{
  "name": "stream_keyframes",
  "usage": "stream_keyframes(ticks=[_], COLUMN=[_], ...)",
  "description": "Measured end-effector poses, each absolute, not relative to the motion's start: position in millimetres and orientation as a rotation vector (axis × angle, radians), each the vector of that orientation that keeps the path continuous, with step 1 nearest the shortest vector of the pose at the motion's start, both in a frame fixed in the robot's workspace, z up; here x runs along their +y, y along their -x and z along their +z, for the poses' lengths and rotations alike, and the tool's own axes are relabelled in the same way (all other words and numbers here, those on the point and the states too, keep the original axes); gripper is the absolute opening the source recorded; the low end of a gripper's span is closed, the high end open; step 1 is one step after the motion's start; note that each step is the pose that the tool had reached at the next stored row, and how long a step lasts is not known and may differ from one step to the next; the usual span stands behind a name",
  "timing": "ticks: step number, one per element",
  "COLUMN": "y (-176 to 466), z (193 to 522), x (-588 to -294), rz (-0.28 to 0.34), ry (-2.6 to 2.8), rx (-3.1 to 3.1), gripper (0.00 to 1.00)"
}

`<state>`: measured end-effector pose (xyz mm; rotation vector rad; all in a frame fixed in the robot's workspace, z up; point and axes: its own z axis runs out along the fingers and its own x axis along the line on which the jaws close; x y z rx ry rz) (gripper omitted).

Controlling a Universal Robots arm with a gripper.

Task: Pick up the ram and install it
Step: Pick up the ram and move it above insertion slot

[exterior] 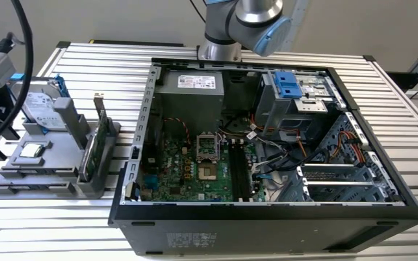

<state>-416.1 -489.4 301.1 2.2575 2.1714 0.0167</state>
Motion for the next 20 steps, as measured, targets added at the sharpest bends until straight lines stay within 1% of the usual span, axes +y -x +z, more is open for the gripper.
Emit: stream_keyframes(ticks=[20], y=[416.0], z=[296.5], x=[-489.9], rz=[0.017], ry=[-2.257], rx=[2.171], gripper=[1.0])
